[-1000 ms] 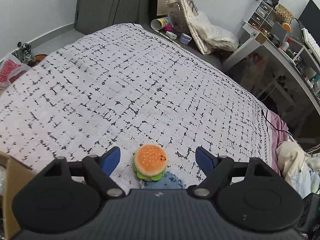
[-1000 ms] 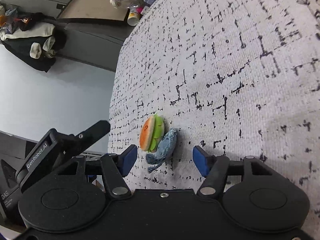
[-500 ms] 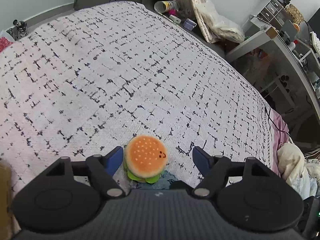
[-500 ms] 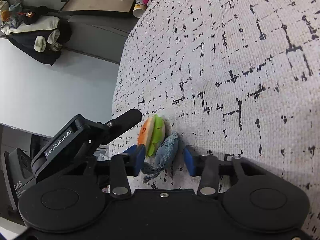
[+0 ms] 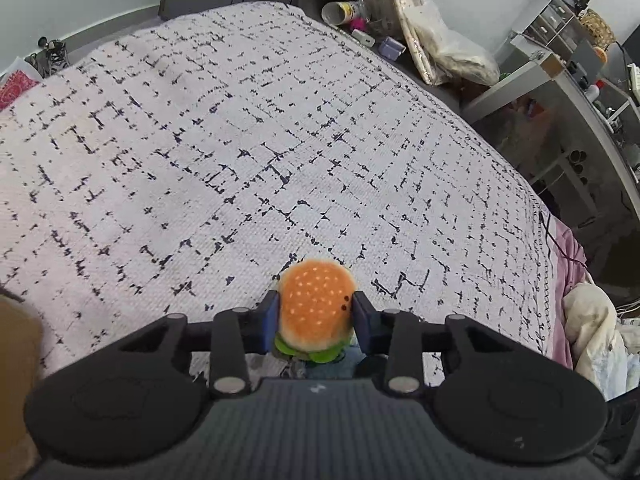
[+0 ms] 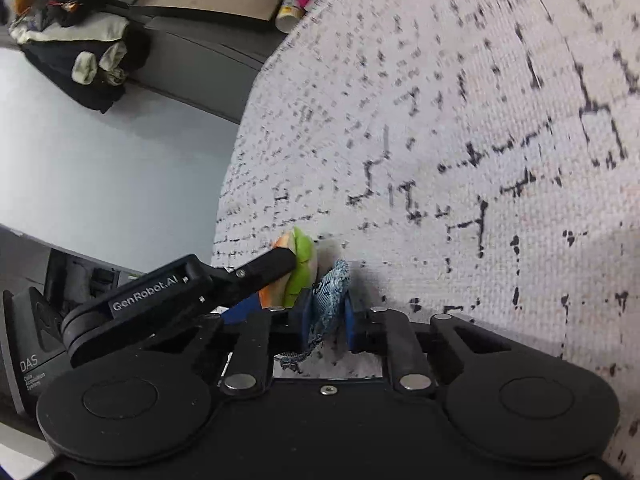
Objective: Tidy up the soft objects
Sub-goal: 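Carry the burger plush and blue cloth into the box and release both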
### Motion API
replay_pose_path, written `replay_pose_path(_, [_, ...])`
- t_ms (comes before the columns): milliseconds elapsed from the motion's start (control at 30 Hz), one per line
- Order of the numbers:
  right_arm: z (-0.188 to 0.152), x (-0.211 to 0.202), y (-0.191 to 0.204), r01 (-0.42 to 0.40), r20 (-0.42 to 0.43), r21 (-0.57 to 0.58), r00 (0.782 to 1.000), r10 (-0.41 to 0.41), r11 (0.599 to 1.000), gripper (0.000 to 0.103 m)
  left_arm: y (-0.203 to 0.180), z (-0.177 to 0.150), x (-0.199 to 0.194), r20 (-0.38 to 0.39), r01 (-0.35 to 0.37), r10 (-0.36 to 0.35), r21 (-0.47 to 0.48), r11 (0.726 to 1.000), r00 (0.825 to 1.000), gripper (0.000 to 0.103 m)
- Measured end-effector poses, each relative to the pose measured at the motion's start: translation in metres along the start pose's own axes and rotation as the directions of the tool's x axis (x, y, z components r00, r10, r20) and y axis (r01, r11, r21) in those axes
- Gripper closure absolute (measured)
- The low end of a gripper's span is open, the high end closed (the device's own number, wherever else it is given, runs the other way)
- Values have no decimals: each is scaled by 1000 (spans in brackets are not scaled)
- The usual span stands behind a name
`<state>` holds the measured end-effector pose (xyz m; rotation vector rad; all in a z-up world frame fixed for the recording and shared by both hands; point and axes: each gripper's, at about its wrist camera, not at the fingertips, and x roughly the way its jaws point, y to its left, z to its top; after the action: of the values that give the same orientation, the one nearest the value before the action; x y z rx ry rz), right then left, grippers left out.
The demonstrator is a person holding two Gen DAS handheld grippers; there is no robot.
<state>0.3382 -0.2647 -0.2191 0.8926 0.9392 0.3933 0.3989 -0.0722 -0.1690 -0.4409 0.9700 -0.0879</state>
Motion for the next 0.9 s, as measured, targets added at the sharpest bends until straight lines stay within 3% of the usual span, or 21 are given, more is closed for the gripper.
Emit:
replay_pose_path(500, [-17,-46,49,2,90,-138,996,11,990,86,2,-7,-84,100,26,-24,-16,1000,995,66])
replay_pose_path(900, [-40,-89,80,16,147,-211,989,15,977,86,9,-33,-134,144,46,-43,-16,999,989,66])
